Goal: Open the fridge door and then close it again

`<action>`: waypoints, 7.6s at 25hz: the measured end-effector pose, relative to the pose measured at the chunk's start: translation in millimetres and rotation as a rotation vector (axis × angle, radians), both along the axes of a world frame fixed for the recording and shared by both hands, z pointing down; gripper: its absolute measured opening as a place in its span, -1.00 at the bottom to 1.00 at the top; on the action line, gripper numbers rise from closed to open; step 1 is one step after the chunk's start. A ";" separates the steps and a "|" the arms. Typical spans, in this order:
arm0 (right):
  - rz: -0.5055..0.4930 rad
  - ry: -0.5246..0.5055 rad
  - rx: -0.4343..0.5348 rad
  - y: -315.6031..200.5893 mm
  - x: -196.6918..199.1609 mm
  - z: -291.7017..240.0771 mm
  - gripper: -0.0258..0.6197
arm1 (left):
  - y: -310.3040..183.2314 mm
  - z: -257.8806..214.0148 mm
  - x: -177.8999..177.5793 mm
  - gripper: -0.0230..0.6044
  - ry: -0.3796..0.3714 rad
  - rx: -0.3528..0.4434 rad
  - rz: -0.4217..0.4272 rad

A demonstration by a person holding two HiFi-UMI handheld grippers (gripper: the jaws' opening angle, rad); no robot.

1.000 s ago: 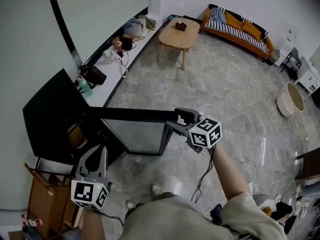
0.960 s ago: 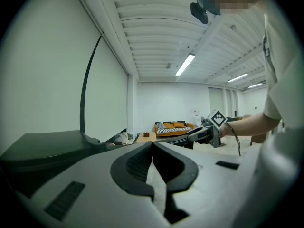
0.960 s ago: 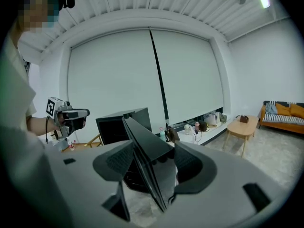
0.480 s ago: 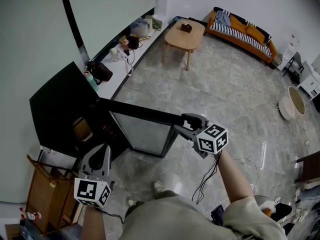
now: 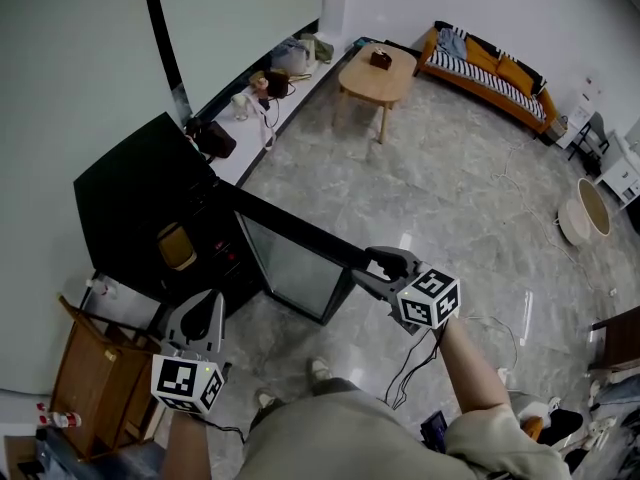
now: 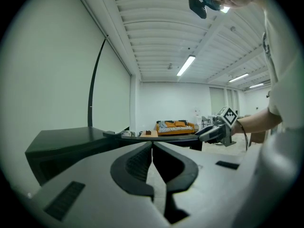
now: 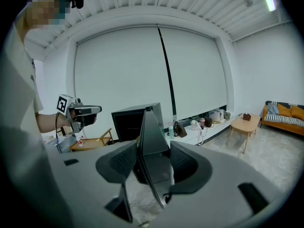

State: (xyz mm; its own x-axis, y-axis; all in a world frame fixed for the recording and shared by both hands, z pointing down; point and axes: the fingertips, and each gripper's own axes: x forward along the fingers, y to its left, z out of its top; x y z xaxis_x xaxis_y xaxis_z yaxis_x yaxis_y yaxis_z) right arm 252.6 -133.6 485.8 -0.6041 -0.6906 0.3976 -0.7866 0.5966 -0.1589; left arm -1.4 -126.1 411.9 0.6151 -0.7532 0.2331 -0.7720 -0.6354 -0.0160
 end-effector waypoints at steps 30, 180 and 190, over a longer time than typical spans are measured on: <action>-0.327 -0.060 0.001 95.2 -222.9 -9.3 -0.33 | 74.5 1.5 -149.5 -0.90 0.013 0.001 -0.193; -0.168 -0.118 0.387 -41.8 -242.2 -202.9 -0.93 | 16.9 -108.3 -198.5 -0.90 0.001 0.242 -0.416; -0.203 -0.131 0.228 -34.6 -236.4 -144.1 -0.93 | 20.5 -57.9 -164.5 -0.90 0.019 0.137 -0.411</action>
